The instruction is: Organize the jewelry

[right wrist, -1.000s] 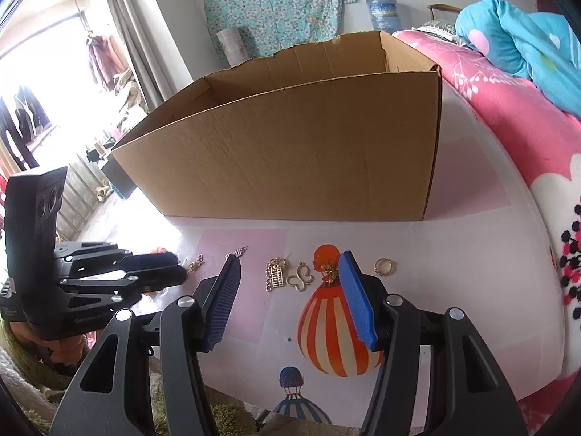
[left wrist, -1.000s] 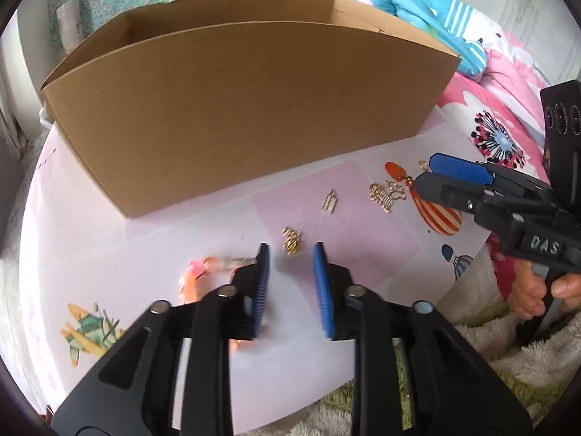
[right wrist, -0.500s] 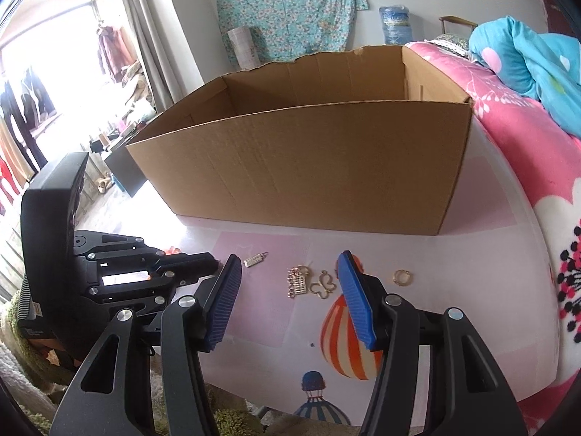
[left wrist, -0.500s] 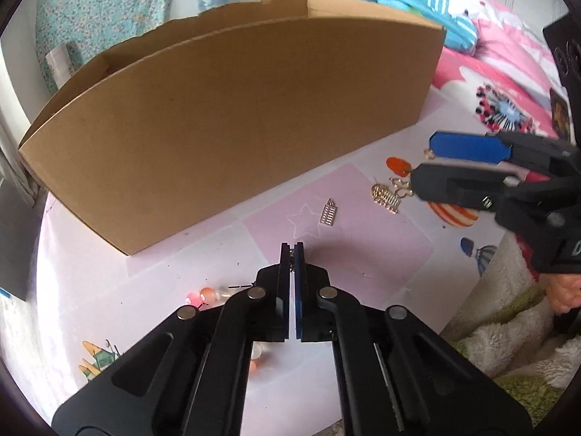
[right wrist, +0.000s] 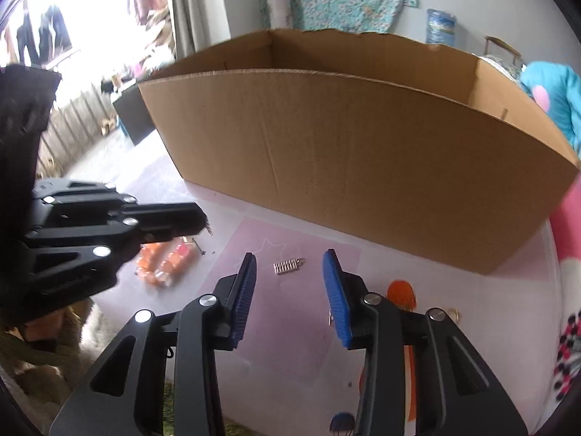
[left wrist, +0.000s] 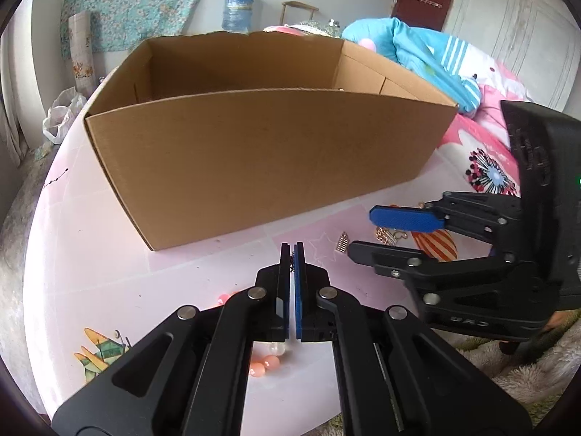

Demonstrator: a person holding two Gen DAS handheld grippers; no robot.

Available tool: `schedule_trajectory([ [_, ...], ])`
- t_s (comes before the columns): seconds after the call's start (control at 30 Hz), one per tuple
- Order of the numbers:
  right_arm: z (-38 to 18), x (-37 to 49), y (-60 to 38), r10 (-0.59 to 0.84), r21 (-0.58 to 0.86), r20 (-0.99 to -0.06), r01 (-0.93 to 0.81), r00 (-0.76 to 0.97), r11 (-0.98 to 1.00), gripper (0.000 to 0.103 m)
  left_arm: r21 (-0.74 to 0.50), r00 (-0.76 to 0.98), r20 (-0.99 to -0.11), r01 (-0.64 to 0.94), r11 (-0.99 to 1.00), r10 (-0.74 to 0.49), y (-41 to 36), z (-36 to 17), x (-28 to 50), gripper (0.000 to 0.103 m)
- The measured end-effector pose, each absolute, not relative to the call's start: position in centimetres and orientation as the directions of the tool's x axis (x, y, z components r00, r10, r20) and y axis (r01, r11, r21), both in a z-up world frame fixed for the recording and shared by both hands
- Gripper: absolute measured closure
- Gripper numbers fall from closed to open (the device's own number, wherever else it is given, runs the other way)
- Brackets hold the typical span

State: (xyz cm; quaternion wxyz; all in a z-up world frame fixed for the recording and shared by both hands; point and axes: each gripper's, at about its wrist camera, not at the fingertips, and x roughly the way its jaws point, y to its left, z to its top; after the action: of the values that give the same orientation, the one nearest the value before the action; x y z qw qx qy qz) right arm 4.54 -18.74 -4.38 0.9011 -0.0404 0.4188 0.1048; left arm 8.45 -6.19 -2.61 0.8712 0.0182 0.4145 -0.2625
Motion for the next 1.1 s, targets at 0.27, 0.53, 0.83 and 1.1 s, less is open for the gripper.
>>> schedule_trajectory([
  [0.27, -5.4, 5.6, -18.0, 0.116, -0.037, -0.807, -0.245, 0.579, 0.969, 0.077, -0.220, 0.507, -0.721, 0.480, 0.849, -0.473, -5.7, -2.8, 8.8, 0.102],
  [0.53, -5.0, 6.2, -17.9, 0.131, -0.037, -0.814, -0.276, 0.565, 0.960, 0.099, -0.247, 0.492, -0.729, 0.460, 0.853, -0.477, -5.1, -3.6, 9.3, 0.102],
  [0.83, -4.3, 6.3, -17.9, 0.137, -0.023, -0.803, -0.261, 0.580, 0.965, 0.099, -0.244, 0.522, -0.709, 0.450, 0.859, -0.474, -4.6, -3.1, 8.8, 0.102],
  [1.1, -3.7, 5.4, -18.0, 0.122, -0.028, -0.790, -0.233, 0.601, 0.972, 0.090, -0.238, 0.530, -0.697, 0.465, 0.853, -0.483, -4.2, -2.7, 8.1, 0.102],
])
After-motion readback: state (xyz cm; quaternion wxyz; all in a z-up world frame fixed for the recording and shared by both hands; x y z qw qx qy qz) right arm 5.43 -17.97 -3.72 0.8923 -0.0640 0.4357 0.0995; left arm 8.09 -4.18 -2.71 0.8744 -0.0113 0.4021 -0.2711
